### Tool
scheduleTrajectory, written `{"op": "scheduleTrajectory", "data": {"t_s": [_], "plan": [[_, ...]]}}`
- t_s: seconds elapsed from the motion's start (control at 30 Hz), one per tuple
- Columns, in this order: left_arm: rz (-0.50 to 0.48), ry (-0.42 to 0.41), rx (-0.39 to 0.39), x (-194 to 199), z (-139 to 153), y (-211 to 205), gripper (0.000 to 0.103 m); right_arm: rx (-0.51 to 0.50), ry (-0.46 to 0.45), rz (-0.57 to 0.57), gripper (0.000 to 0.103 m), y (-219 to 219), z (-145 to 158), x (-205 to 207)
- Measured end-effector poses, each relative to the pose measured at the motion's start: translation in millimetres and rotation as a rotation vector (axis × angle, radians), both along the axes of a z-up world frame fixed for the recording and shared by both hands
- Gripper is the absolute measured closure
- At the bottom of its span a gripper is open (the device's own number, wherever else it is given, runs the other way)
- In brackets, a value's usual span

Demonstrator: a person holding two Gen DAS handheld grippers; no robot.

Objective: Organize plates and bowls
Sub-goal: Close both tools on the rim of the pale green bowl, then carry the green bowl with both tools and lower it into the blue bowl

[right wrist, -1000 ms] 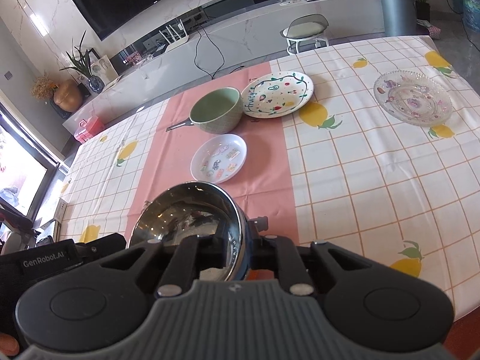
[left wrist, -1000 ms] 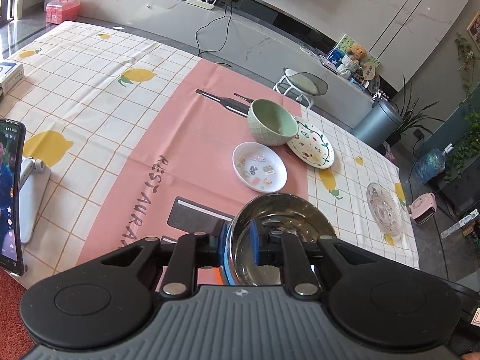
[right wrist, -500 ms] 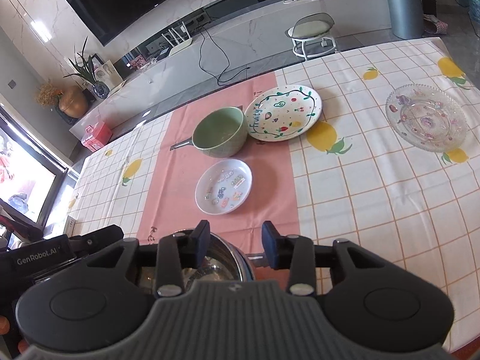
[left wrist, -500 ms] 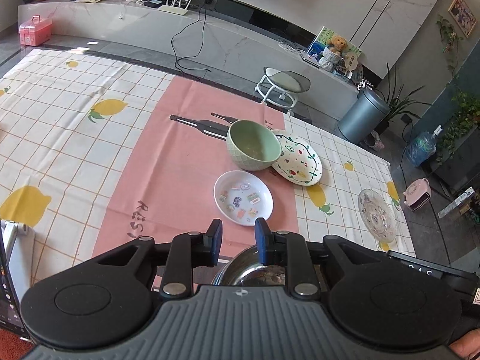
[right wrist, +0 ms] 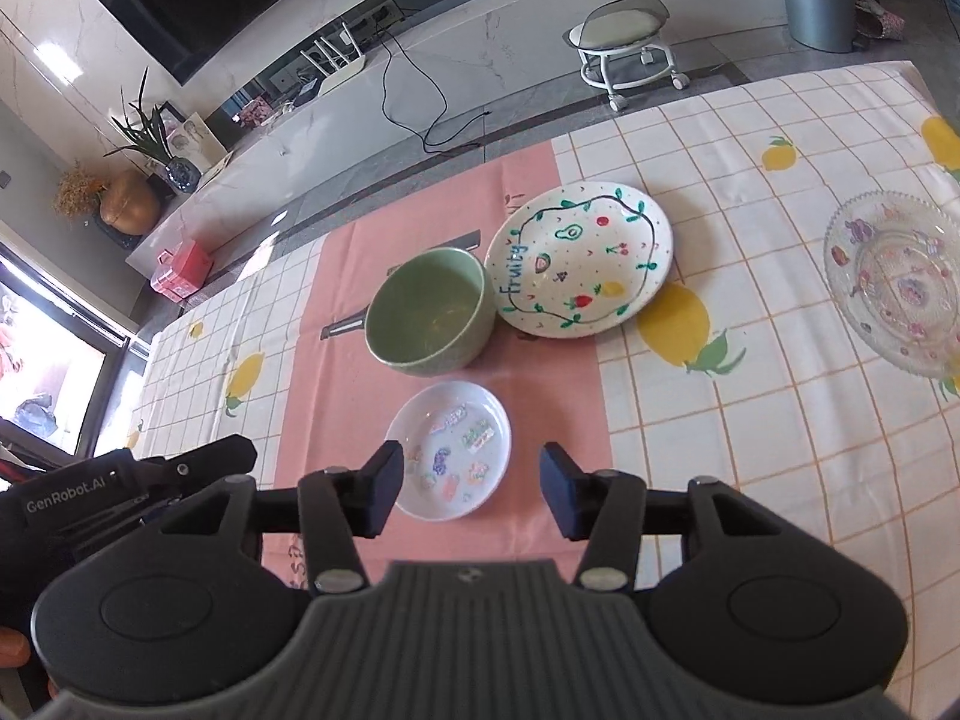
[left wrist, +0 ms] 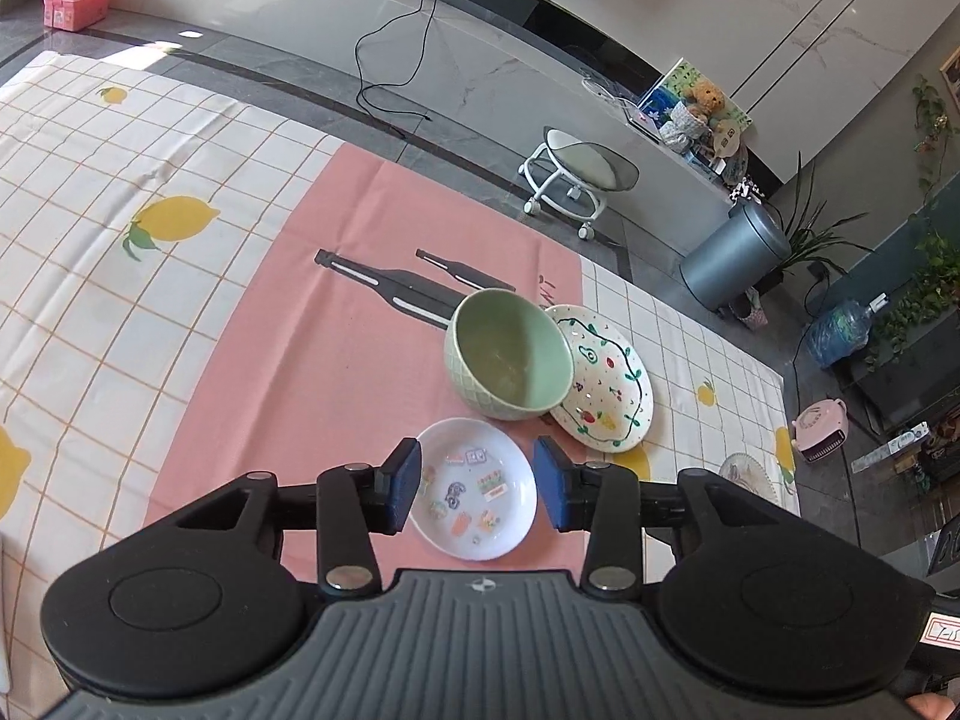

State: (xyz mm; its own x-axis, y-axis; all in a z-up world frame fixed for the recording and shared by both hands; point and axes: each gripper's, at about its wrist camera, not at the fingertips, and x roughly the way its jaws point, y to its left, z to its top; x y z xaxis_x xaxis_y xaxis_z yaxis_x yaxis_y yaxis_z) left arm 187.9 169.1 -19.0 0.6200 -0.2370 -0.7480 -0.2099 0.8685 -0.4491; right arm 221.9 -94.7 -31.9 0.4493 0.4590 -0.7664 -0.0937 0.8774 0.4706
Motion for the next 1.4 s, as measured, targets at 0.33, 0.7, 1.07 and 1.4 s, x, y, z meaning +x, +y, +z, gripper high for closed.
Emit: {"op": "scheduleTrajectory", "data": {"t_s": [0.33, 0.7, 1.07, 1.4], "plan": [[-0.023, 0.035, 0.071, 81, -19, 1, 0.054, -0.045, 0.046, -0.010, 0.054, 31, -17, 86], [-0.006, 0.110, 0.030, 121, -71, 4, 0.069, -0.081, 0.116, 0.001, 0.076, 56, -65, 128], [-0.048, 0.109, 0.099, 118, -62, -8, 0.096, -0.052, 0.140, -0.014, 0.090, 55, -70, 126], [-0.028, 0.011, 0.113, 52, 7, -13, 0.096, 0.011, 0.049, 0.003, 0.090, 43, -9, 69]]}}
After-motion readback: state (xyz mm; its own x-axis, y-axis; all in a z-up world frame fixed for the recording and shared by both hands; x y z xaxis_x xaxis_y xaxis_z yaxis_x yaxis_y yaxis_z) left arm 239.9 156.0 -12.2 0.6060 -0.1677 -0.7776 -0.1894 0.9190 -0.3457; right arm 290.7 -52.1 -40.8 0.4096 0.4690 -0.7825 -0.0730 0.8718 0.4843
